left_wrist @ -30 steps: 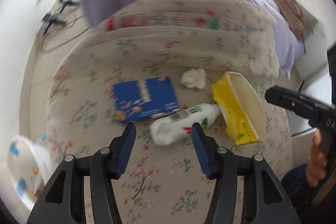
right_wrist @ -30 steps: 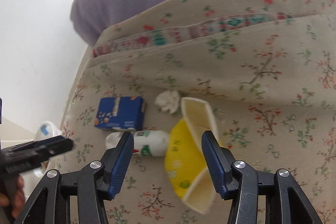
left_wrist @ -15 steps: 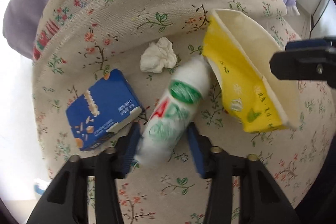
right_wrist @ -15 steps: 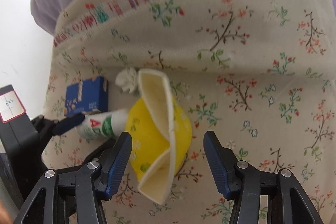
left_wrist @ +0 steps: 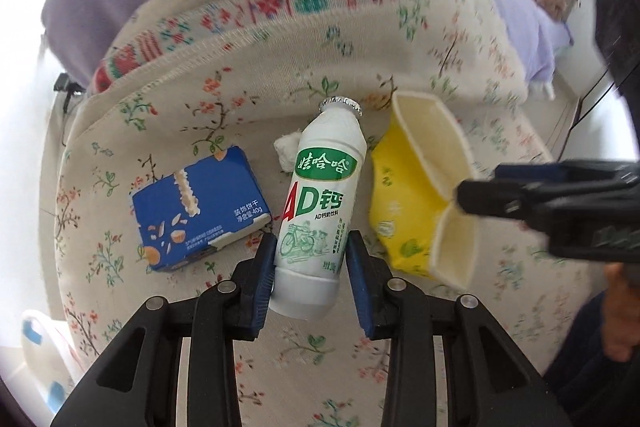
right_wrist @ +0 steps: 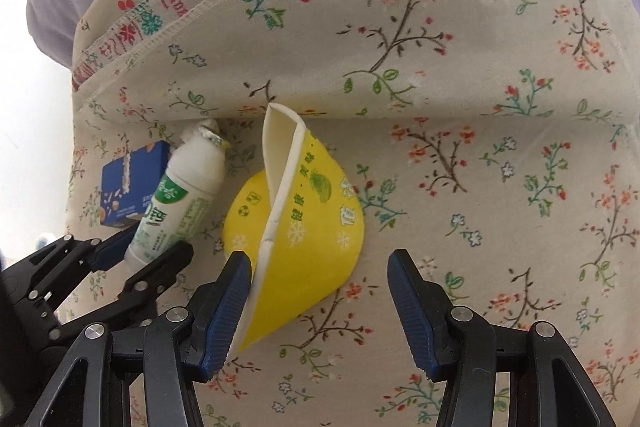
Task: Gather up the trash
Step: 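Grasp the white AD bottle with the left tool while the right tool grasps the yellow paper cup, then drop the white bottle into the wastebasket with the left tool while the right tool drops the yellow cup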
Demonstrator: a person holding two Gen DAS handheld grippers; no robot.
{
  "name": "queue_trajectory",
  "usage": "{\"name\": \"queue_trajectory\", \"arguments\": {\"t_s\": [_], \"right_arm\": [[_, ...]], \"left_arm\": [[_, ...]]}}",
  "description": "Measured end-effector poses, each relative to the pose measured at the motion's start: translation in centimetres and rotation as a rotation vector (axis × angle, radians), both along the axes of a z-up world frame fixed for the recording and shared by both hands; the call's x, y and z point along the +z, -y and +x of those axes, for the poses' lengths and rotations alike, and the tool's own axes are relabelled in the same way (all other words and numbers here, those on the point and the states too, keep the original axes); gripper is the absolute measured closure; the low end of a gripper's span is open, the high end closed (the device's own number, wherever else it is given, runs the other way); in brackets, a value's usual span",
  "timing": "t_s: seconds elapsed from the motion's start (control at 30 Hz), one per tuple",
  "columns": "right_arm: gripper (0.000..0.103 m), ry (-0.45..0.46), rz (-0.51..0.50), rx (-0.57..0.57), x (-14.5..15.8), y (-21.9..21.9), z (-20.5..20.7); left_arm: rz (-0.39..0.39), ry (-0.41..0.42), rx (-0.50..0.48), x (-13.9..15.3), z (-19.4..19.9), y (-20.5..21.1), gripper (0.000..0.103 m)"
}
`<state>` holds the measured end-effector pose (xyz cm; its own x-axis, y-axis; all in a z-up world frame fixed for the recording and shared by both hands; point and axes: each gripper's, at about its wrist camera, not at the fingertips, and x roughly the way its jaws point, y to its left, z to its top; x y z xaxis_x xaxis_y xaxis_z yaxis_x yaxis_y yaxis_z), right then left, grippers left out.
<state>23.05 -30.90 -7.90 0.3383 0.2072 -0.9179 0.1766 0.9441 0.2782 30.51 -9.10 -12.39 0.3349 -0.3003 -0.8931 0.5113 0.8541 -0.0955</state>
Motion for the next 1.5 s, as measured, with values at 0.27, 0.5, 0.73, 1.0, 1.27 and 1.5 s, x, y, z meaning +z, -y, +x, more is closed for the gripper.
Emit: {"name": "queue_trajectory", "arguments": {"t_s": [0.27, 0.5, 0.73, 1.0, 1.27, 1.5], "right_arm": [[0.041, -0.021, -0.091, 0.081, -1.2, -3.5, 0.4], [0.049, -0.015, -0.082, 0.049, -1.9, -3.7, 0.5], [0.088, 0.084, -0.145, 0.034, -0.3, -4.1, -0.1], [0.089, 0.18, -0.095, 0.049, 1.3, -6.0, -1.0], [0.089, 0.209, -0.059, 0.102, 1.1, -10.1, -1.3], [0.089, 0.175, 0.051, 0.159, 0.0, -13.3, -1.1]], "left_arm": [[-0.058, -0.016, 0.053, 2.1, -0.2, -4.8, 0.066], [-0.089, -0.01, 0.075, 3.9, -1.3, -7.8, 0.066], [-0.113, -0.019, 0.124, 4.7, -2.7, -11.1, 0.066], [-0.131, -0.024, 0.188, 4.2, -3.3, -11.7, 0.066], [-0.16, -0.03, 0.259, 4.4, -4.1, -15.9, 0.066], [-0.187, -0.064, 0.432, 4.1, -4.5, -23.6, 0.066]]}}
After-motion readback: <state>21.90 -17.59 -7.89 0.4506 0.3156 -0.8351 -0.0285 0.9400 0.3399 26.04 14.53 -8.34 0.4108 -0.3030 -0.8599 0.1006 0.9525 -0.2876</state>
